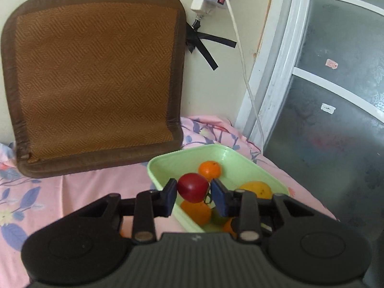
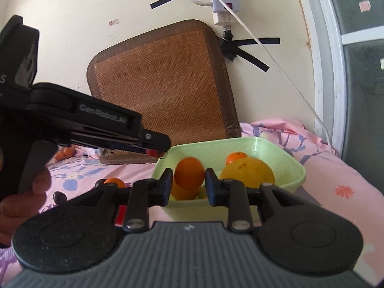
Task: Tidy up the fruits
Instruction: 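Carry both tomatoes over the green basket and open both tools, then grasp a dark purple tomato with the left tool while the right tool grasps a green tomato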
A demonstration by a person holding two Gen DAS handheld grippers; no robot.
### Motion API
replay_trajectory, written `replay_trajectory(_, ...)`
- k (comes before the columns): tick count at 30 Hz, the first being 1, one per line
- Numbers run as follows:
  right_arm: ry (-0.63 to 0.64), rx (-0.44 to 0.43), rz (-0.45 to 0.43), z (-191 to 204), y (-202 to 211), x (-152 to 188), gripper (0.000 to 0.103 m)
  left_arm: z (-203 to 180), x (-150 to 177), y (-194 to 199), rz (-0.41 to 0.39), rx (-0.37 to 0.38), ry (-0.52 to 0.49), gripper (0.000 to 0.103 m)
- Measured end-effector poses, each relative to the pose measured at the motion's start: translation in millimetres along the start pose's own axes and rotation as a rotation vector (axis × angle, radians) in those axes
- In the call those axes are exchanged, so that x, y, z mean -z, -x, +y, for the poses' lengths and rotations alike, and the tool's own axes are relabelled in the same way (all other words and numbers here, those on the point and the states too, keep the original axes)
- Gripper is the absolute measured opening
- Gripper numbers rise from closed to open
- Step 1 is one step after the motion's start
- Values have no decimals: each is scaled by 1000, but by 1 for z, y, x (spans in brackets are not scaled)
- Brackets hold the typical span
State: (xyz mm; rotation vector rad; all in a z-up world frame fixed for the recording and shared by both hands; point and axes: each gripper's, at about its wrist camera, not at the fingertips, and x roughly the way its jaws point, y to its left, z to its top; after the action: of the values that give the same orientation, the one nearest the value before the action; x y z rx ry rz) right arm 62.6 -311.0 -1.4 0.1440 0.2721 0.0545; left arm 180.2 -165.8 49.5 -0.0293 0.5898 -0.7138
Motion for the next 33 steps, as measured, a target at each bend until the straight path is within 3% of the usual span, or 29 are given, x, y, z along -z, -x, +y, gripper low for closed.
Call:
replay_trajectory(1, -26, -7, 8, -4, -2, 0, 48, -1, -1, -8, 13, 4, 6, 32)
replay_trajectory(2, -53, -12, 9, -8, -3, -1, 49, -1, -1, -16, 25, 9, 14, 33)
replay_trajectory(6, -102, -11, -8, -14, -1, 0, 49, 2, -2, -22, 26, -3, 59, 37)
replay_trajectory(11, -102, -12, -24, -13, 3, 1, 49, 18, 3, 16, -37, -28, 117, 37)
replay_trajectory(19, -122, 8, -53, -17, 7, 2, 49, 47, 63, 94, -66, -243, 103, 40)
replay_trajectory(26, -150, 58, -67, -19, 10, 4, 49, 77, 110, 116, -28, -373, 136, 40)
replay_trajectory(33, -120, 102, -67, -11, 17, 8, 49, 91, 111, 128, -84, -324, 216, 42)
